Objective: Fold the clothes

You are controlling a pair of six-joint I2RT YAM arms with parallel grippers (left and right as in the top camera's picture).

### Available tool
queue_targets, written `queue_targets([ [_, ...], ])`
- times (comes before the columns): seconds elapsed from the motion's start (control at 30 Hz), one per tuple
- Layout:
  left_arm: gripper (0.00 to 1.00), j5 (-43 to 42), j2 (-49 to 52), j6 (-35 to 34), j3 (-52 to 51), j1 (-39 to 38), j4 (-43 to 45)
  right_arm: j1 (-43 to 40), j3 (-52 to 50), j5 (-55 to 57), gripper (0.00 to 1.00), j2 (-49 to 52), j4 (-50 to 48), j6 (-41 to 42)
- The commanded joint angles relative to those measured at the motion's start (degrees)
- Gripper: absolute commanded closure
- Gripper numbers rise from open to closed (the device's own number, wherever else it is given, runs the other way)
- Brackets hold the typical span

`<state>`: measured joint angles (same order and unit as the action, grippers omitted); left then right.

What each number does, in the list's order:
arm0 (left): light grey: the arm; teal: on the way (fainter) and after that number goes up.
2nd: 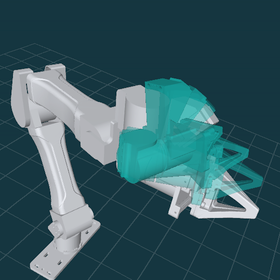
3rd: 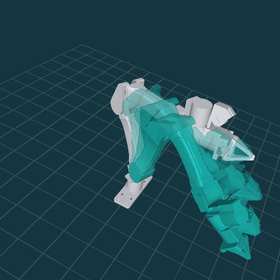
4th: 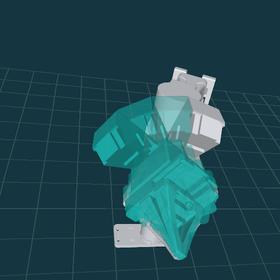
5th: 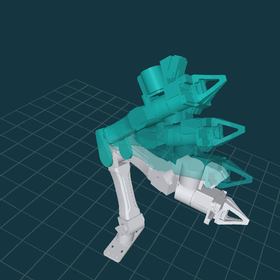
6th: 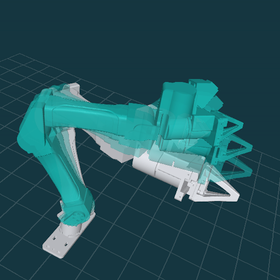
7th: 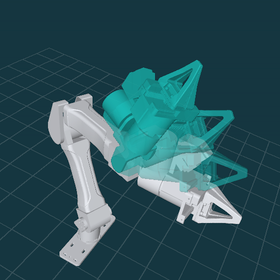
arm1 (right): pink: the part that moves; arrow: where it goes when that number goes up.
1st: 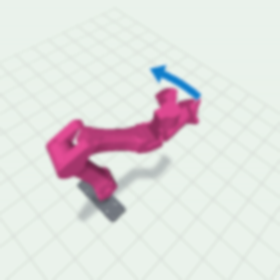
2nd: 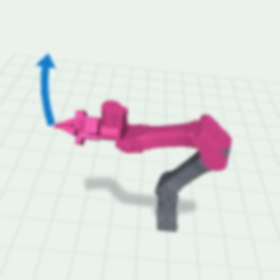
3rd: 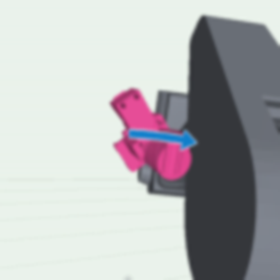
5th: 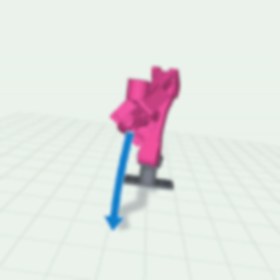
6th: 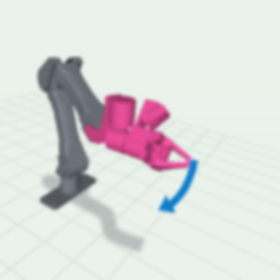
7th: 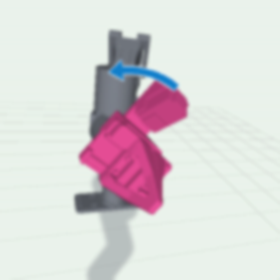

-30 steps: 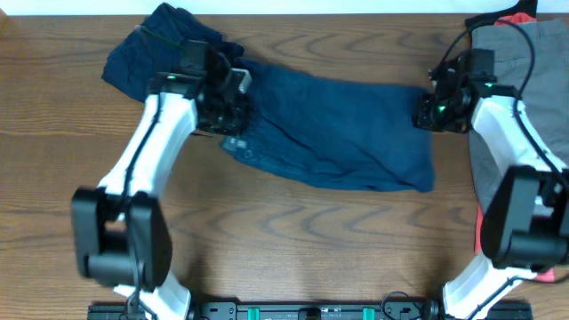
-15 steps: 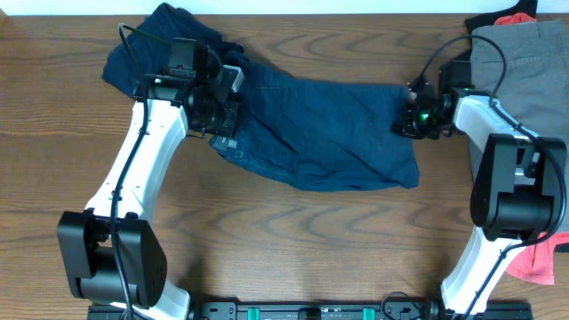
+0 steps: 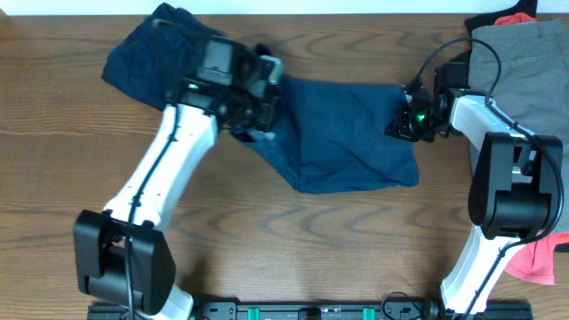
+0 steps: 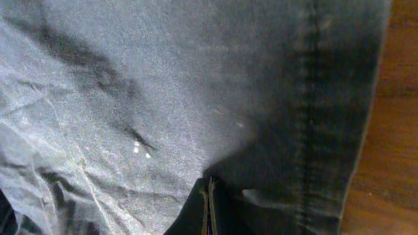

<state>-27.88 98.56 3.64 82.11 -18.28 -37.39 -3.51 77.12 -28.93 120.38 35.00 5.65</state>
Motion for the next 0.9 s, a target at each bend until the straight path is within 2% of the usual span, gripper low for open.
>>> queue_targets([
  [0.0,0.94,-1.9,-1.1,-3.8,1.1,-4.3,3.0,1.6,-0.4,2.2,0.99,2.2,1.0,0.7],
  [0.43,0.94,-1.9,6.9,-7.8,1.1,-18.0,19.3,1.7,-0.4,2.2,0.99,2.2,1.2,0.7],
  [0.77,0.94,-1.9,13.9,-11.5,1.1,-21.8,31.3,1.7,-0.4,2.2,0.99,2.2,1.2,0.8],
  [0.83,0.93,-1.9,13.9,-11.9,1.1,-21.8,32.7,1.7,-0.4,2.1,0.99,2.2,1.2,0.8],
  [0.87,0.89,-1.9,13.9,-11.9,1.1,-21.8,33.2,1.7,-0.4,2.1,0.99,2.1,1.1,0.9],
])
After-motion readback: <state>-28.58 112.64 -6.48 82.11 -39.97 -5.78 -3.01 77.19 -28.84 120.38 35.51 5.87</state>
